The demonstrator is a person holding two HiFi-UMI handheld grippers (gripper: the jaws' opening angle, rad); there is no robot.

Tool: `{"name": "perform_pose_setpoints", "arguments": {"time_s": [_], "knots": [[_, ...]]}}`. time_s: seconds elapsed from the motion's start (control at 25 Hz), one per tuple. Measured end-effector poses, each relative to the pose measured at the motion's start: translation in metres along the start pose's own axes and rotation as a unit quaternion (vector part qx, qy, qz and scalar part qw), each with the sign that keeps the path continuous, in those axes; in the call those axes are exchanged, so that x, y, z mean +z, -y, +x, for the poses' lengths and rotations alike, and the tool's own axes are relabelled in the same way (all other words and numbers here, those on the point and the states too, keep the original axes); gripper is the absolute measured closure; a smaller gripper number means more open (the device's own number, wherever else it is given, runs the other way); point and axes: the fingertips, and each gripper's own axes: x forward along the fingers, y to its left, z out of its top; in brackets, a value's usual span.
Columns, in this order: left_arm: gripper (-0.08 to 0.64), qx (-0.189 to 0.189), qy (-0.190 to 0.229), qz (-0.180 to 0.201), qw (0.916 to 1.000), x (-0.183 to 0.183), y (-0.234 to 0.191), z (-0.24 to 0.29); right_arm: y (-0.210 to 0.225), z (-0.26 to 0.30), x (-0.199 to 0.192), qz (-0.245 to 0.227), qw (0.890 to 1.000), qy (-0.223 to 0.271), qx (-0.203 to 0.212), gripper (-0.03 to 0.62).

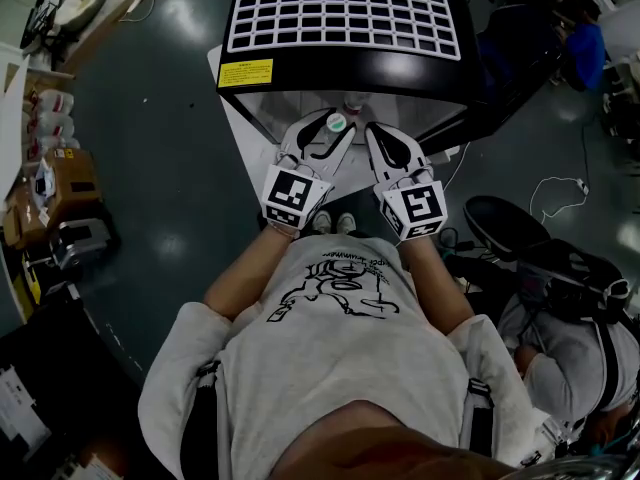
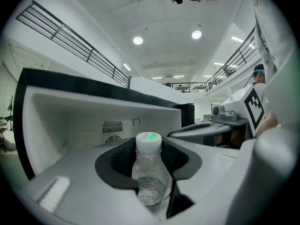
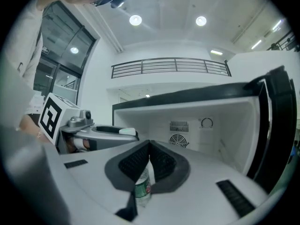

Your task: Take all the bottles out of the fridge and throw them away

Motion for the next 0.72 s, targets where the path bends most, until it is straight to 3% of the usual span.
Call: {"name": "perform_pose_setpoints", "arguments": {"time_s": [0.72], "knots": [[0.397, -0.012, 0.013, 0.011, 0.9998, 0.036, 0.025, -0.036, -0.009, -0.026, 0.032, -0.001, 1.0, 0.002, 0.011, 0.583]]}}
